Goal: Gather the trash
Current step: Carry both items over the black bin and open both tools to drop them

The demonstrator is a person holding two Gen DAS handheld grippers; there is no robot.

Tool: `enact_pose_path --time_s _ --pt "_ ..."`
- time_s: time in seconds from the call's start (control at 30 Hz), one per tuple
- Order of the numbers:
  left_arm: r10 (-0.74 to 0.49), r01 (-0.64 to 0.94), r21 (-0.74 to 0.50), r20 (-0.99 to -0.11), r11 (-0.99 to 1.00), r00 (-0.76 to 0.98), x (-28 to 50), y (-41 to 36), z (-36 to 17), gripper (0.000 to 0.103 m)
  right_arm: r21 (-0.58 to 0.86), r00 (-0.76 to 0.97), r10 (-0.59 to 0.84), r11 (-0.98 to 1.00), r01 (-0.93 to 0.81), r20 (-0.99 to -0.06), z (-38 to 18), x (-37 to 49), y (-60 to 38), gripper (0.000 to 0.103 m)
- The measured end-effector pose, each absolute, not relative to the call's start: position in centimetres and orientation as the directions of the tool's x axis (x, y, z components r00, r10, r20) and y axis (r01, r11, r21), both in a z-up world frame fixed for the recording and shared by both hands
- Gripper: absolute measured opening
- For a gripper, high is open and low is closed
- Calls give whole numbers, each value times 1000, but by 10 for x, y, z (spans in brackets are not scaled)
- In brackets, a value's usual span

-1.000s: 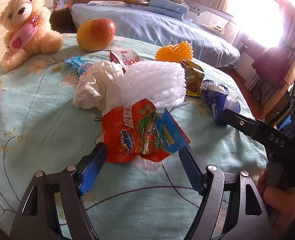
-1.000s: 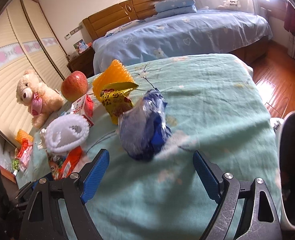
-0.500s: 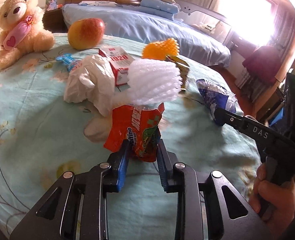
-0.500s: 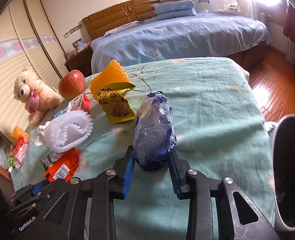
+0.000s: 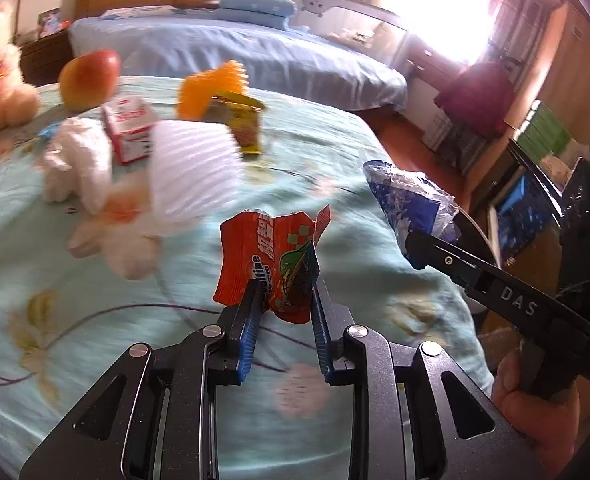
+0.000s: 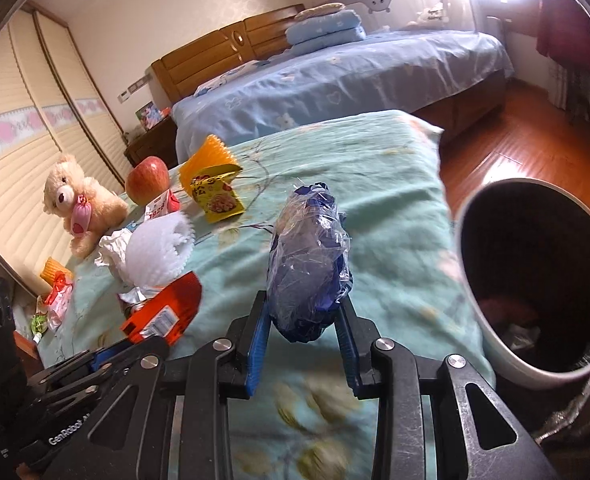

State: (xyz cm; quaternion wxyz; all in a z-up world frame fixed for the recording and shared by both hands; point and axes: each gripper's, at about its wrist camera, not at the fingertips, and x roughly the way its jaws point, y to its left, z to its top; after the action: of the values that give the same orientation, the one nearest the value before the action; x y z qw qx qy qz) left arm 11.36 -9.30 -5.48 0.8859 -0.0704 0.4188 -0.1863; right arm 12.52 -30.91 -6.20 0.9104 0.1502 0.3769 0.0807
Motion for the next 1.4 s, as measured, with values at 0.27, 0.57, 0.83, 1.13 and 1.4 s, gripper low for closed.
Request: enact_pose_path --time_s 0.27,0.57,0.83,1.13,1.4 --pt "-430 349 -271 -715 897 551 110 -134 -51 23 342 735 214 939 26 -643 -55 96 -343 32" --pt "-455 409 -255 -716 876 530 107 -166 -47 23 340 748 163 936 88 -644 -56 76 -372 32" --pt "-473 448 -246 -715 859 514 111 -195 -42 23 336 757 118 931 141 -642 -56 67 -398 32" --pt "-485 487 -231 -719 842 498 115 -230 -39 23 339 759 80 921 192 -647 -61 63 -424 32" --pt "-490 506 -224 -725 833 484 125 -252 -39 23 337 750 59 914 224 -659 -66 69 -443 32"
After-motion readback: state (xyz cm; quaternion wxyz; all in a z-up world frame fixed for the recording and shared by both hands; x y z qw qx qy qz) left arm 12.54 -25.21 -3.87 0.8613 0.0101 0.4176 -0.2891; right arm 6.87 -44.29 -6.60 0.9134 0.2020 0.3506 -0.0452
